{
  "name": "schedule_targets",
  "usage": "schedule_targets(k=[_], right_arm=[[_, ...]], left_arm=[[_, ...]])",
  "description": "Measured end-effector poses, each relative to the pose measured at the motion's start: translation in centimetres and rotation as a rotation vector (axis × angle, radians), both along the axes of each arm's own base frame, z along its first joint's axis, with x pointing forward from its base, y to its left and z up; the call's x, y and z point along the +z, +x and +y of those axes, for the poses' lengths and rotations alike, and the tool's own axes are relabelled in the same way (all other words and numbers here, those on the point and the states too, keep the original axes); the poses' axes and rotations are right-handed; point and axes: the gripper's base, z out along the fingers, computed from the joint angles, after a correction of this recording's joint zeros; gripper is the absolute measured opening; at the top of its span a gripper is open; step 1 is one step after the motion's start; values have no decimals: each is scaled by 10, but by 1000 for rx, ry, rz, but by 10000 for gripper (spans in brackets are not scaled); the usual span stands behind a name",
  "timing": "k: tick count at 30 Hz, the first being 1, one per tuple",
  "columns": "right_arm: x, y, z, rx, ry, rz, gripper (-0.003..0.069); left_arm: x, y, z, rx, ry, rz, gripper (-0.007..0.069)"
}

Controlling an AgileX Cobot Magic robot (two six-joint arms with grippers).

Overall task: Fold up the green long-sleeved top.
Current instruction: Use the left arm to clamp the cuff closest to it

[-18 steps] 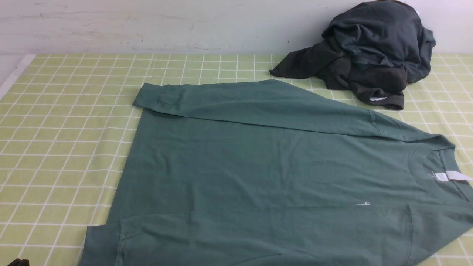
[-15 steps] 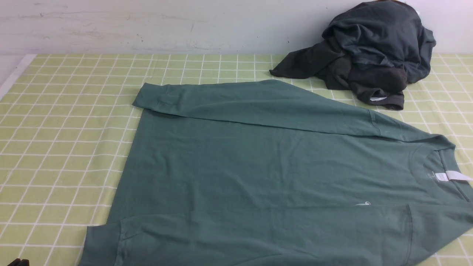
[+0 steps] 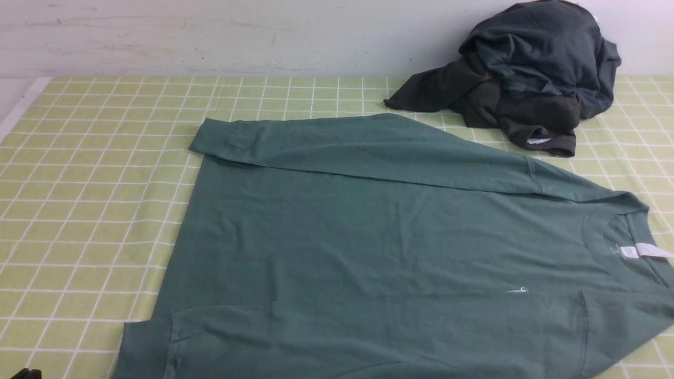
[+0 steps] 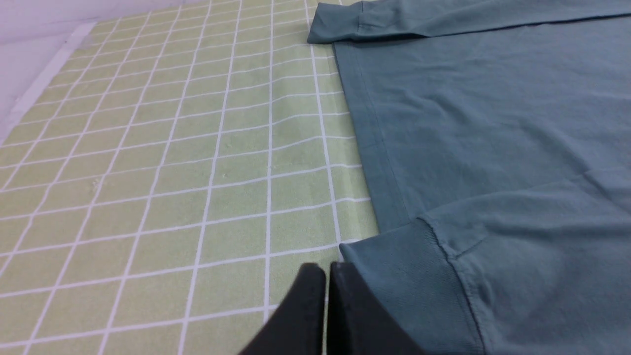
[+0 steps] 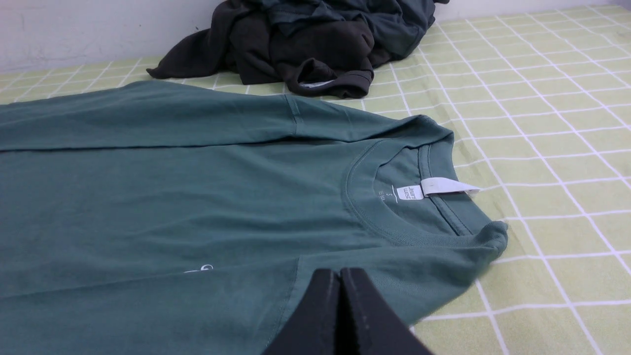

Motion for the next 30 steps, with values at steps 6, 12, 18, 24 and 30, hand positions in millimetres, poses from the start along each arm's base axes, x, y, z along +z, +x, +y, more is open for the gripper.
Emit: schedule_targets(k=[6, 12, 18, 24, 30], right_arm=[[0, 0, 0, 0, 0, 0, -14], [0, 0, 0, 0, 0, 0, -14], [1, 0, 0, 0, 0, -6, -14], [9, 2, 0, 2, -14, -110, -14], [43, -1, 1, 12, -39, -492, -14]], left_arm=[[0, 0, 0, -3, 10, -1, -1], [0, 0, 0, -3, 12, -1, -1], [1, 0, 0, -2, 13, -14, -1], [5, 2, 1, 1, 41, -84, -1], [27, 4, 2, 4, 110, -337, -1]])
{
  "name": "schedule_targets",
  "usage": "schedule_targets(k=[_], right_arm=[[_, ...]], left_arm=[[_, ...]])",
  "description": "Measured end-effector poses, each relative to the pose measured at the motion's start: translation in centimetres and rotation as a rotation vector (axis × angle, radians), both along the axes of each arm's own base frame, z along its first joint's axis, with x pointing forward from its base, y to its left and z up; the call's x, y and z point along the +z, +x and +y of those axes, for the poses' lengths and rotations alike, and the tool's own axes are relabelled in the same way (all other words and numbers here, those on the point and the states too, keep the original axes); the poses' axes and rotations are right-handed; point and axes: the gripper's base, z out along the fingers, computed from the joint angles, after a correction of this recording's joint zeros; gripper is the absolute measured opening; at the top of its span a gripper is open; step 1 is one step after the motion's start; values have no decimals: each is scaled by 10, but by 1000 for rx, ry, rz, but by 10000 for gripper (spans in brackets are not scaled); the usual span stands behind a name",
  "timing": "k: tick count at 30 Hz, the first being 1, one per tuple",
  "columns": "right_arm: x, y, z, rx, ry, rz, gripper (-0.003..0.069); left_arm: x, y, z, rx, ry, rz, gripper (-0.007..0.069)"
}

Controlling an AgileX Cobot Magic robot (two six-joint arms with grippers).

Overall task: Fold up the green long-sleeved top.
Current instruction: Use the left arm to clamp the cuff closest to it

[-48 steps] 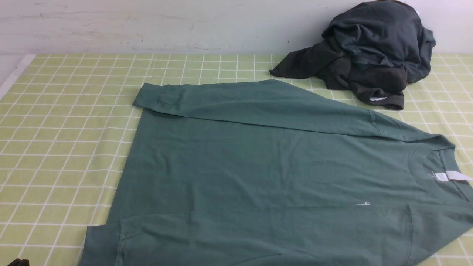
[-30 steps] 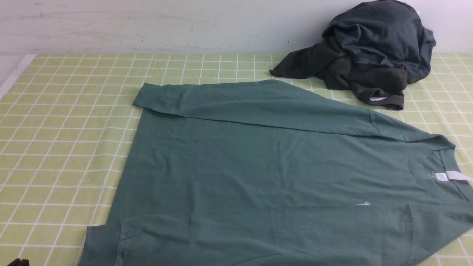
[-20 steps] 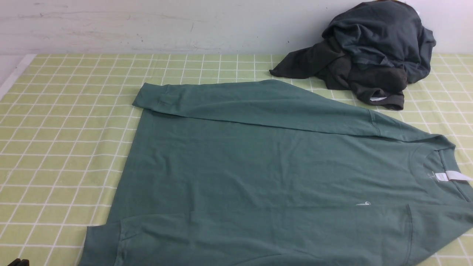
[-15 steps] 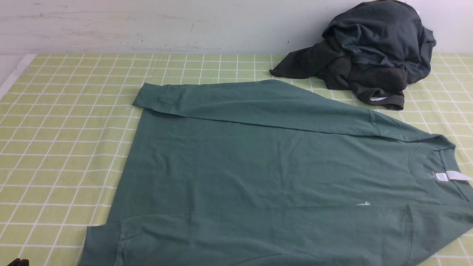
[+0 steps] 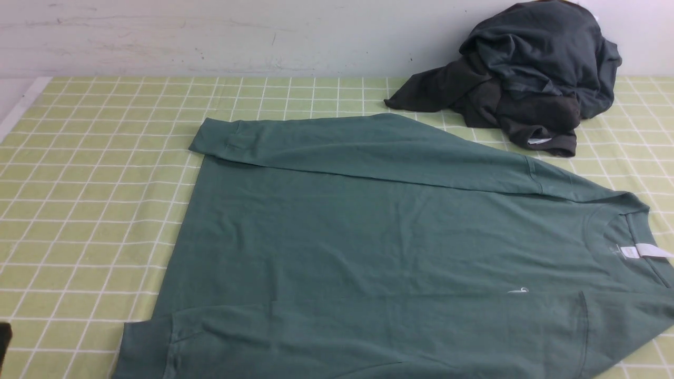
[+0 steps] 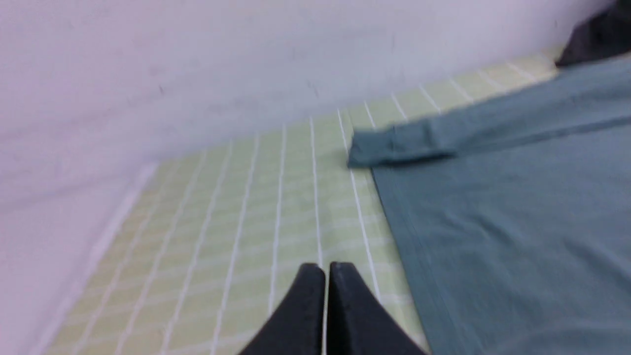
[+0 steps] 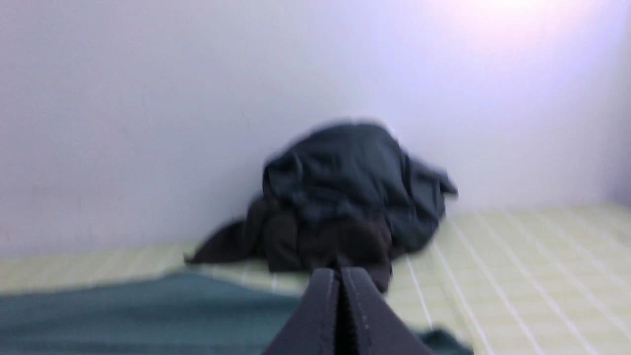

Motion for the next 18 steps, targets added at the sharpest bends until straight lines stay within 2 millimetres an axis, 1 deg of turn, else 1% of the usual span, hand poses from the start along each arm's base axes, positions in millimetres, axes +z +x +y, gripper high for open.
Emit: schedule_targets(k=[1, 2, 4, 5, 6, 7, 8, 10, 11, 12, 14, 15, 16, 18], right_arm=[[9, -3, 0, 5, -1, -106, -14], [15, -5, 1, 9, -2, -174, -14], [21, -8, 1, 12, -4, -248, -14], [27, -13, 1, 14, -9, -333, -14], [28, -13, 1, 14, -7, -342, -14], [32, -16, 1, 15, -5, -398, -14], [33, -17, 1, 16, -4, -410, -14], [38, -21, 2, 28, 9, -480, -14], [39, -22, 2, 31, 12, -499, -14], [45, -24, 2, 32, 12, -518, -14], [72, -28, 3, 26, -25, -535, -14], [76, -28, 4, 24, -33, -535, -14], [100, -29, 4, 6, -73, -519, -14], [132, -25, 4, -26, -137, -449, -14]], left_arm=[[6, 0, 0, -3, 8, -65, -1], [11, -1, -1, -7, 10, -116, -1], [16, -2, -1, -10, 12, -173, -1], [22, -4, -2, -16, 9, -244, -1], [23, -4, -2, -17, 7, -253, -1], [30, -6, -2, -34, -48, -334, -1], [31, -7, -2, -39, -69, -344, -1], [44, -13, -3, -98, -232, -485, -1], [51, -16, -3, -123, -286, -531, -1], [72, -23, -2, -159, -349, -608, -1], [115, -32, -2, -192, -399, -674, -1], [119, -32, -2, -192, -405, -663, -1], [145, -32, -2, -185, -405, -635, -1], [180, -23, -1, -146, -393, -521, -1]])
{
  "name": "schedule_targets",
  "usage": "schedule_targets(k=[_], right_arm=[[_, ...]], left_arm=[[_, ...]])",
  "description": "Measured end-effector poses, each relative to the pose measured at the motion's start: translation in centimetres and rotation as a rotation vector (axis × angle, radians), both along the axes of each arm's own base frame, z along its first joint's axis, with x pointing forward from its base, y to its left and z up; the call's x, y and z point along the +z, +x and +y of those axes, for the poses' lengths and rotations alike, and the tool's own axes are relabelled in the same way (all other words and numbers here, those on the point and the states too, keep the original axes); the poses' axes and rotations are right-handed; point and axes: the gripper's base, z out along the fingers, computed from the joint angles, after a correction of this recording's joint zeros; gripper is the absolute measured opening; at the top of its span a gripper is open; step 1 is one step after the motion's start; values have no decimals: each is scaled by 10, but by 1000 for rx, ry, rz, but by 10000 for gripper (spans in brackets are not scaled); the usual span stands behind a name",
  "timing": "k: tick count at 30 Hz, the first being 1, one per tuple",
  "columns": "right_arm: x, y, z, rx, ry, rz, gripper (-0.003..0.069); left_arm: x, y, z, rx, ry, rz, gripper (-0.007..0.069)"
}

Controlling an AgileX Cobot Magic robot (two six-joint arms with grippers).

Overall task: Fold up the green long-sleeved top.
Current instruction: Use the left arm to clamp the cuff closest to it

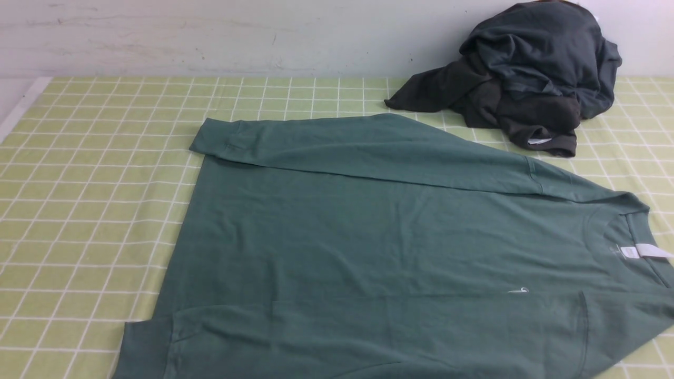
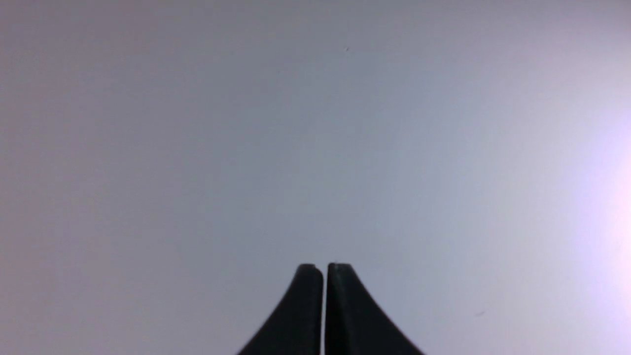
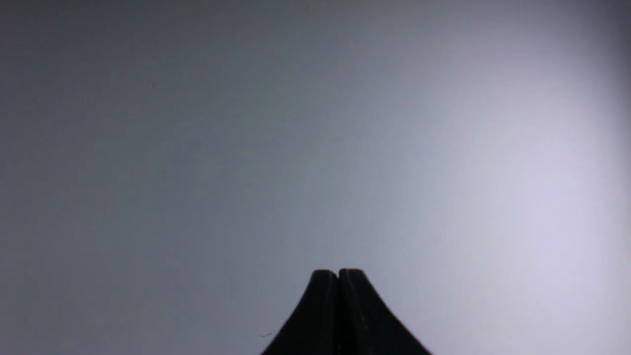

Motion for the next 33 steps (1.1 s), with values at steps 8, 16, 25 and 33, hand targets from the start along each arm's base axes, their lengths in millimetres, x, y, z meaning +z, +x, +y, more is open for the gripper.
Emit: schedule_targets(k=[8, 16, 25, 33], right_arm=[[-10, 87, -7, -55, -23, 825, -14], [-97, 117, 17, 146, -123, 1640, -14], [-110, 132, 41, 318, -245, 1622, -14], [-108, 132, 46, 371, -256, 1597, -14]], left_arm=[[-21, 104, 1, 60, 7, 858, -1], [-131, 168, -15, -96, 48, 1640, 55], [-195, 221, -14, -83, 17, 1752, 292], [-227, 232, -15, -80, 1, 1863, 223]])
